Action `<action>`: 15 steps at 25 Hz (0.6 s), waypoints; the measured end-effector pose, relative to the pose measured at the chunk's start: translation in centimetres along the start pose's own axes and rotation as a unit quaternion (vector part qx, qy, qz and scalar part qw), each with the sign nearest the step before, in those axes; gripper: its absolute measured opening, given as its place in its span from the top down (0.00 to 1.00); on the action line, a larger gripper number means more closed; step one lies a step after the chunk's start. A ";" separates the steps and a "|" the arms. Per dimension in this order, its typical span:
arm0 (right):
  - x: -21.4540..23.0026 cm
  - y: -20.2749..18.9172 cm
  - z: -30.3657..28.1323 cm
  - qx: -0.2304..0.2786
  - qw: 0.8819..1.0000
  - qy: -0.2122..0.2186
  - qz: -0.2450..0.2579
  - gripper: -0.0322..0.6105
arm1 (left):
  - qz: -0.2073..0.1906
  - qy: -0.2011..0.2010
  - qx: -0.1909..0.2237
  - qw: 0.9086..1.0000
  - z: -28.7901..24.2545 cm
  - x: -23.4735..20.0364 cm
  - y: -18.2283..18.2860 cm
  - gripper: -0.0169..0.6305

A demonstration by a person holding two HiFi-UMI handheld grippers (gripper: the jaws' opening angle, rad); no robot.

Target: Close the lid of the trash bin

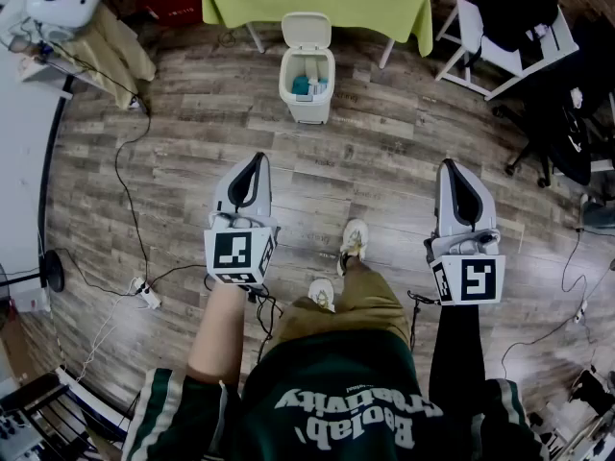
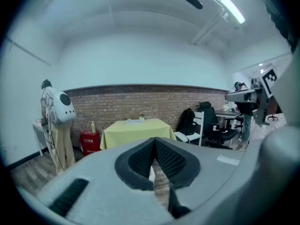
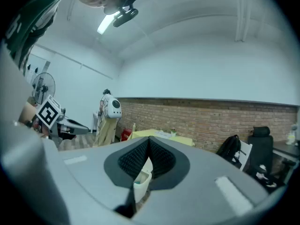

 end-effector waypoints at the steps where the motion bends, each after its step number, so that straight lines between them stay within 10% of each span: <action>1: -0.4 1.3 1.7 0.004 1.000 0.003 -0.004 0.93 | -0.004 0.001 -0.003 1.000 2.6 1.3 1.1 0.96; 15: -2.5 9.6 14.9 0.043 0.999 0.018 -0.011 0.93 | -0.048 0.003 0.065 0.997 18.7 11.2 13.3 0.96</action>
Point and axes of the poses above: the fingertips, and each gripper's own axes: z backward along the fingers, x to its right, y out of its top, the point moved 7 cm from there along z, backward along the fingers, and after that the axes turned 12 degrees about -y, right-handed, at the moved point
